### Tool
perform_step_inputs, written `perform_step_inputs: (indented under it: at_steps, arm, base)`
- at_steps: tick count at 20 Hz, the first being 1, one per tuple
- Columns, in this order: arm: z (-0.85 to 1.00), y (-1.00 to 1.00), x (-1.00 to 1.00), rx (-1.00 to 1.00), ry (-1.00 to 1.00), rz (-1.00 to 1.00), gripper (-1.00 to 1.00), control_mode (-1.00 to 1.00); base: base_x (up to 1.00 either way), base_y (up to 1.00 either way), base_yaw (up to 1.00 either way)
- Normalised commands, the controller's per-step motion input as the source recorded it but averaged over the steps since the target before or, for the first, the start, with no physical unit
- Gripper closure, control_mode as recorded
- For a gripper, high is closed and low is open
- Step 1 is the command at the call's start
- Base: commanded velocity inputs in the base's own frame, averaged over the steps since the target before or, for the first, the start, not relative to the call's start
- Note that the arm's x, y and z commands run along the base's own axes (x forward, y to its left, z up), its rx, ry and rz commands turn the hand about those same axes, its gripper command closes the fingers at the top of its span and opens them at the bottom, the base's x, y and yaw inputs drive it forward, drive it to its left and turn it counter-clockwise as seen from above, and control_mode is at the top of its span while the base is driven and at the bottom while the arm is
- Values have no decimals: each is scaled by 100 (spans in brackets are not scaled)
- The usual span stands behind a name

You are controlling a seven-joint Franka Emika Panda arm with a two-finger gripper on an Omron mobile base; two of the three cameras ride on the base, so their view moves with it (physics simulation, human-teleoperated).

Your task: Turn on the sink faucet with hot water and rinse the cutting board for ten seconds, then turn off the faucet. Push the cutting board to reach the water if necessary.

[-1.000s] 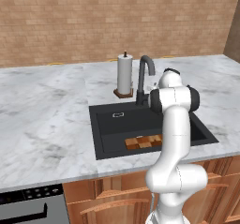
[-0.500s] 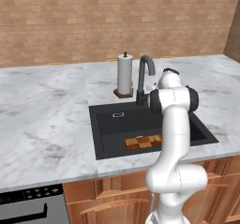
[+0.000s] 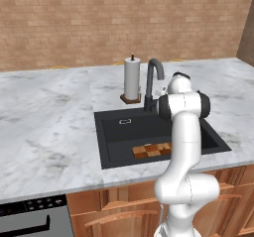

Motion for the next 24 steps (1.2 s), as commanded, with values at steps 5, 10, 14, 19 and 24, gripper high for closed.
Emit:
perform_step_inputs:
  at_steps: [5, 10, 14, 19, 24]
  arm:
    - [0, -18, 0, 0, 0, 0, -100, -100]
    - [0, -13, 0, 0, 0, 0, -100, -100]
    - [0, -6, 0, 0, 0, 0, -100, -100]
    - [0, -9, 0, 0, 0, 0, -100, -100]
    - [0, 0, 0, 0, 0, 0, -100, -100]
  base:
    - [0, 0, 0]
    - [0, 0, 0]
    - [0, 0, 0]
    - [0, 0, 0]
    - [0, 0, 0]
